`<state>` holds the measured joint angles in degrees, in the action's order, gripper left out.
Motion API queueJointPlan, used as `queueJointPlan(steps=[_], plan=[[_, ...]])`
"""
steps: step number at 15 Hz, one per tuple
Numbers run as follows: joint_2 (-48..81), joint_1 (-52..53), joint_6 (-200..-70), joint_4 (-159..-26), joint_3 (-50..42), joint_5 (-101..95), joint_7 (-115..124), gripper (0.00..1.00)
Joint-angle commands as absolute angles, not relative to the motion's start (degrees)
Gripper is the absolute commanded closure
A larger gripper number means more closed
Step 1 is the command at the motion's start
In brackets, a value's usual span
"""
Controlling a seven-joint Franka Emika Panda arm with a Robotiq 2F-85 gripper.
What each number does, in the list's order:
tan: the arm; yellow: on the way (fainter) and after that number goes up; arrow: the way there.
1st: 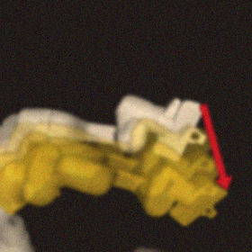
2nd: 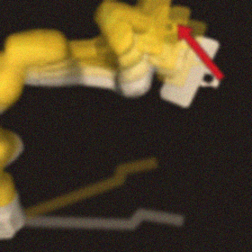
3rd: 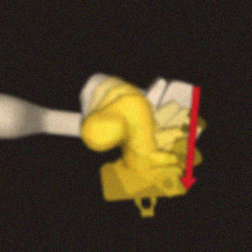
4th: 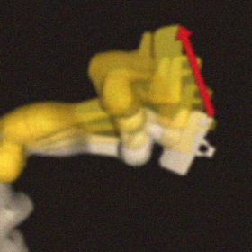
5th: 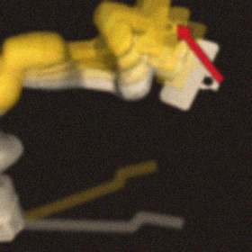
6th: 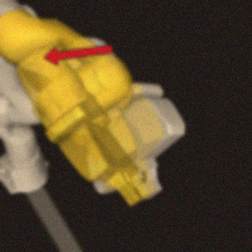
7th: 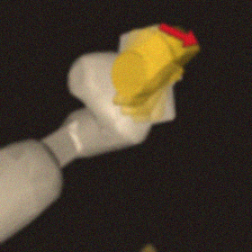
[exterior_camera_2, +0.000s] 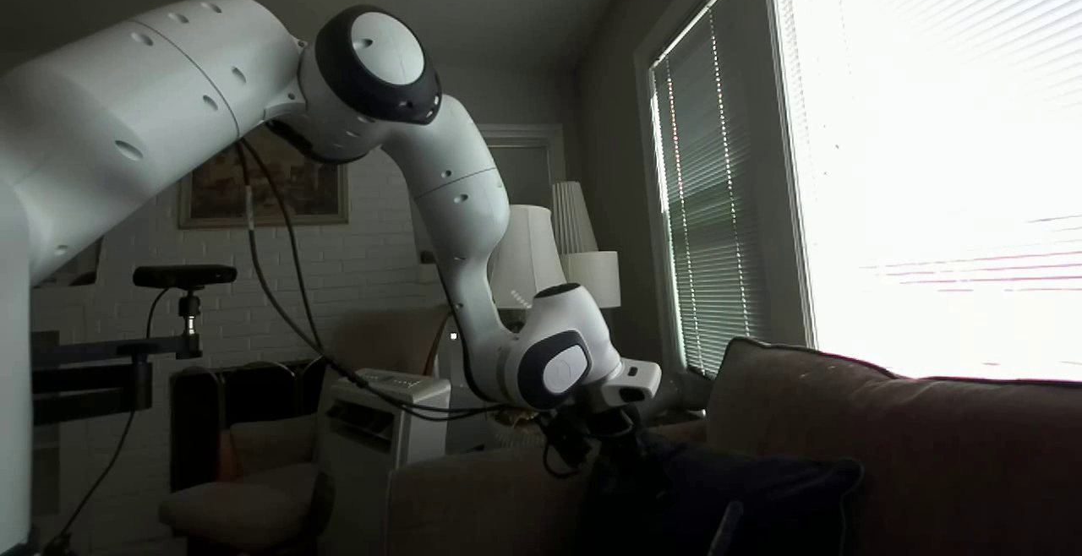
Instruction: Put the black pillow in front of the orange pillow
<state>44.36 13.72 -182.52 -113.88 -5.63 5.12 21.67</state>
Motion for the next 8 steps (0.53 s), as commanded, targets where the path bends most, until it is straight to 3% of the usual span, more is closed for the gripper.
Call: queueJointPlan(steps=[1,2,8], plan=[[47.1,14.8,-183.3,-111.2,-6.5,7.6,20.0,0.28],[47.3,14.9,-183.4,-111.0,-6.5,7.6,20.0,0.31],[47.7,14.8,-183.3,-110.2,-6.5,7.7,20.1,0.75]])
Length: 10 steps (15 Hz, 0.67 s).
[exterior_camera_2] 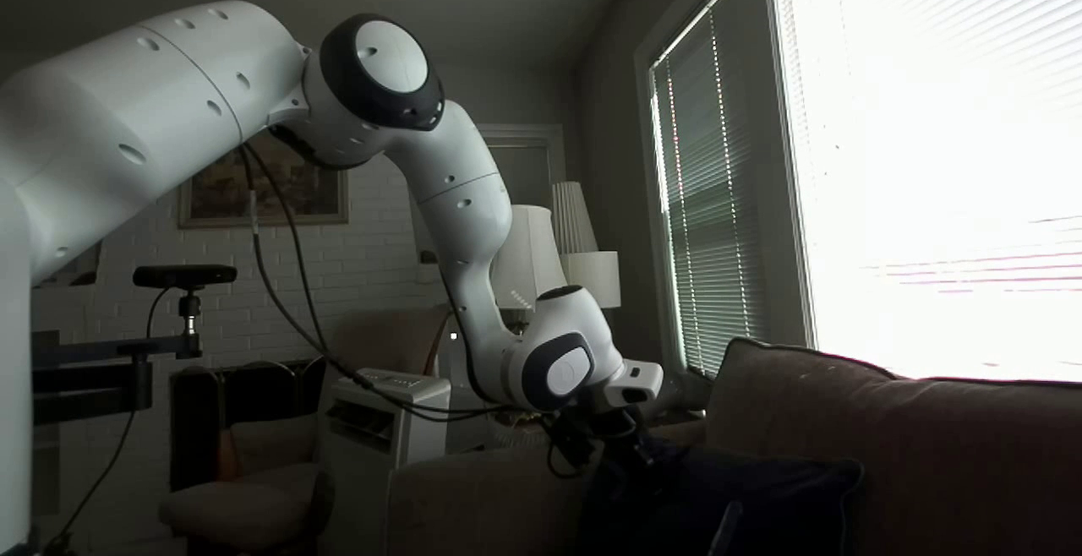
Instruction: Put the black pillow in front of the orange pillow
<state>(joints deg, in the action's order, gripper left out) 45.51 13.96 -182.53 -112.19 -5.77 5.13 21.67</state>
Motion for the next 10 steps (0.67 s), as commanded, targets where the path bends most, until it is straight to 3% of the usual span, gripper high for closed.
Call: queueJointPlan(steps=[1,3,4,10], plan=[[47.7,14.8,-183.4,-110.2,-6.5,7.7,20.1,0.83],[47.7,14.7,-183.4,-110.3,-6.4,7.7,20.1,0.97],[47.7,14.7,-183.4,-110.4,-6.4,7.8,20.1,0.99],[44.6,15.8,-184.3,-112.2,-7.6,8.0,20.3,0.99]])
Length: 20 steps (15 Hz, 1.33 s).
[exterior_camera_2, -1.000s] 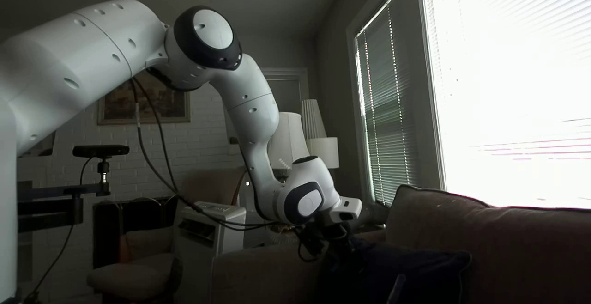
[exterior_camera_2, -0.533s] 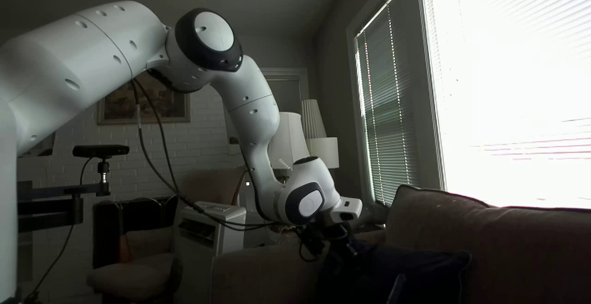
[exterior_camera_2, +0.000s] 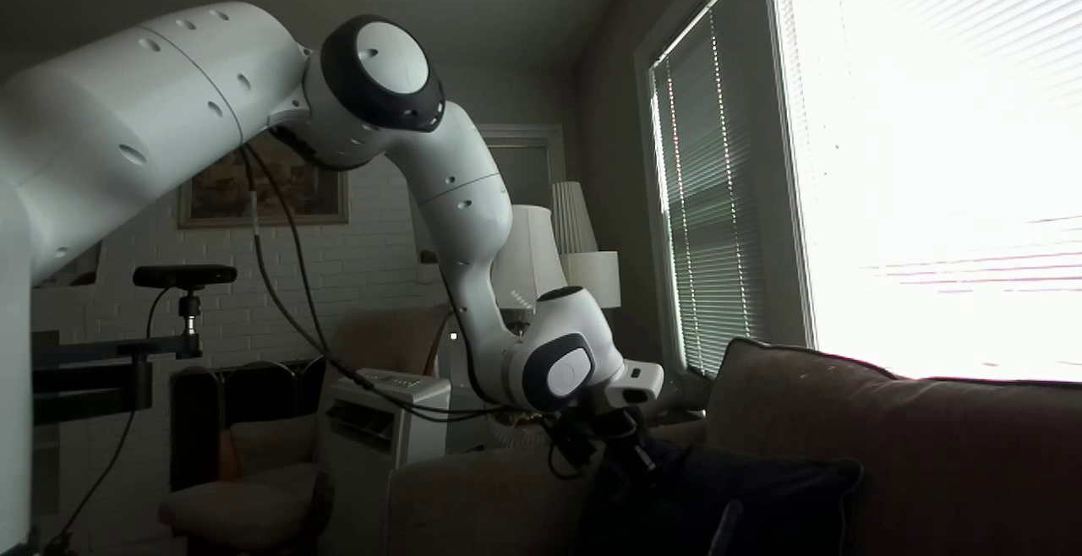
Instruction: Put the black pillow in front of the orange pillow
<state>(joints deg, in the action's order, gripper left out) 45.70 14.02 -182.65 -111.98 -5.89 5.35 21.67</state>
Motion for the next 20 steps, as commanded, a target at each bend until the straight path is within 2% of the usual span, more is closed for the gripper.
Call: queueJointPlan(steps=[1,4,8,13,20], plan=[[43.4,15.8,-184.6,-112.9,-7.6,8.2,20.3,0.99],[37.0,19.1,-182.4,-116.4,-11.8,10.2,21.9,0.99],[29.4,29.1,-176.6,-120.2,-24.1,9.6,26.1,0.99],[24.4,46.2,-170.9,-121.6,-46.1,3.4,34.3,0.99],[24.6,70.9,-160.9,-120.2,-76.2,-6.7,44.1,0.99]])
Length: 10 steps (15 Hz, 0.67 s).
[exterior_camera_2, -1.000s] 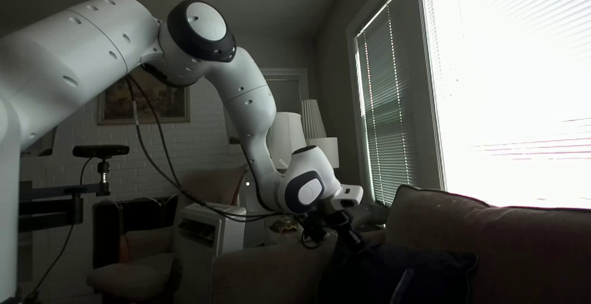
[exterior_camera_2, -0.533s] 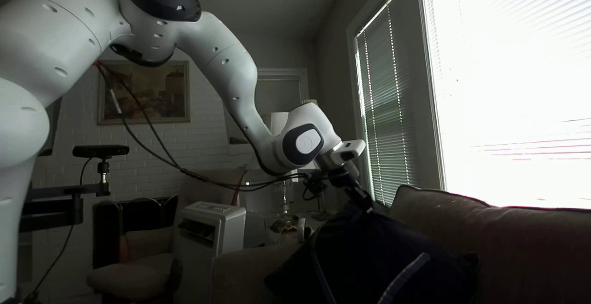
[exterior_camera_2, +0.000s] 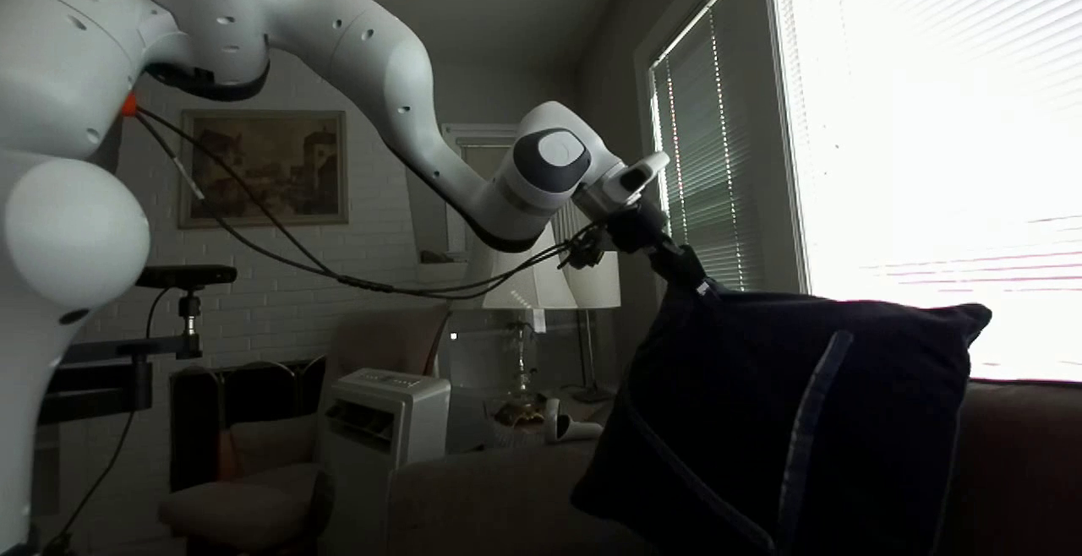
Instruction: Put the black pillow in front of the orange pillow
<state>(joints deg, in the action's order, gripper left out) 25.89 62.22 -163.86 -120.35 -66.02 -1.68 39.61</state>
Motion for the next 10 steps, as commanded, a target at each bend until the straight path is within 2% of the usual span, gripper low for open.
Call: queueJointPlan(steps=[1,7,10], plan=[[25.5,73.8,-159.7,-120.2,-79.7,-6.9,44.3,0.99],[28.9,88.8,-148.2,-120.3,-96.2,-3.8,42.0,0.99],[32.1,91.5,-143.4,-120.9,-100.4,-2.5,41.3,0.99]])
